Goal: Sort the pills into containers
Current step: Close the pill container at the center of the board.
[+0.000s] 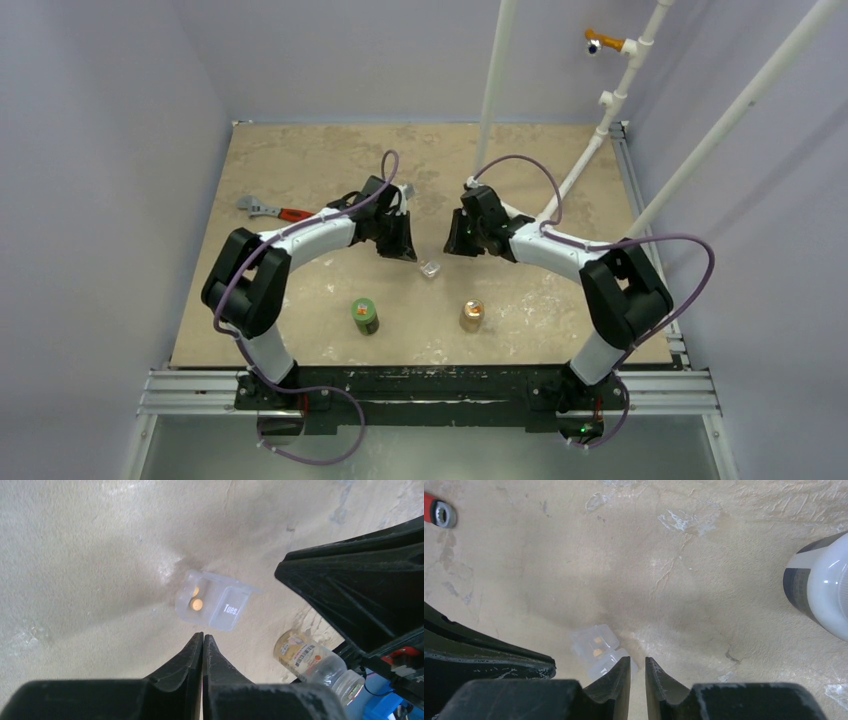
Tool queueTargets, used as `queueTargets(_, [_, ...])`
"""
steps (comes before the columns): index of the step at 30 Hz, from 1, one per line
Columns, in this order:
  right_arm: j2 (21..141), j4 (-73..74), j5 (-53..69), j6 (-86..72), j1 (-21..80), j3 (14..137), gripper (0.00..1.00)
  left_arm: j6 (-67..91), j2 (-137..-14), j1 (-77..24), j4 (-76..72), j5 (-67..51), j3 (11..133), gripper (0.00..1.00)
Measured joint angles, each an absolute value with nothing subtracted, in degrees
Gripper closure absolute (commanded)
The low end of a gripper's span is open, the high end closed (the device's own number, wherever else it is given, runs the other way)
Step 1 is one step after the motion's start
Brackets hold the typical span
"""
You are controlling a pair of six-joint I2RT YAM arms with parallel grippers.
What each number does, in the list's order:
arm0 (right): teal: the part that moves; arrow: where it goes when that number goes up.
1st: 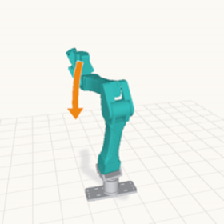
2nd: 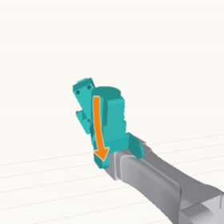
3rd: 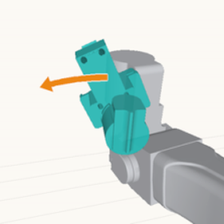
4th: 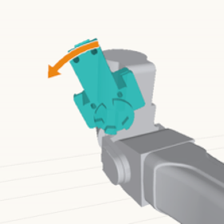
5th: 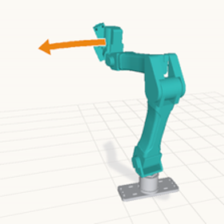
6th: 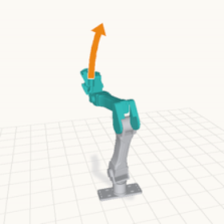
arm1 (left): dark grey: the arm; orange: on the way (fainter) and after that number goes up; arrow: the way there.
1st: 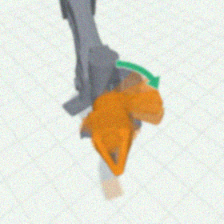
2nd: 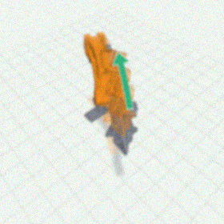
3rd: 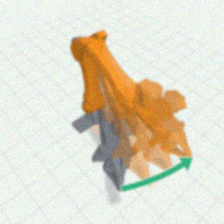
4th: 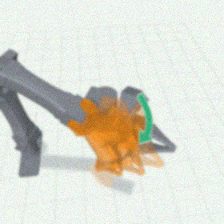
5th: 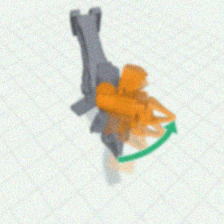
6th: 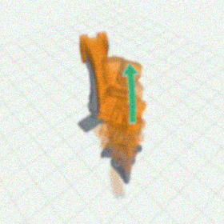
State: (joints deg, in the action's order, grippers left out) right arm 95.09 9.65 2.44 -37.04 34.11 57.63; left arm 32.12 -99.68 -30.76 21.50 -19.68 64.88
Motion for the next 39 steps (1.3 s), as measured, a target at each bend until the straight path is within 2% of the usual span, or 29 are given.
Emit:
queueTargets(15, [99.37,9.34,2.5,-37.41,34.54,57.63,0.89,32.08,-101.41,-30.76,21.89,-19.29,62.74,1.0])
queueTargets(39, [101.25,7.31,4.1,-38.87,36.73,57.6,0.89,32.58,-107.07,-30.76,19.73,-19.86,63.96,1.0])
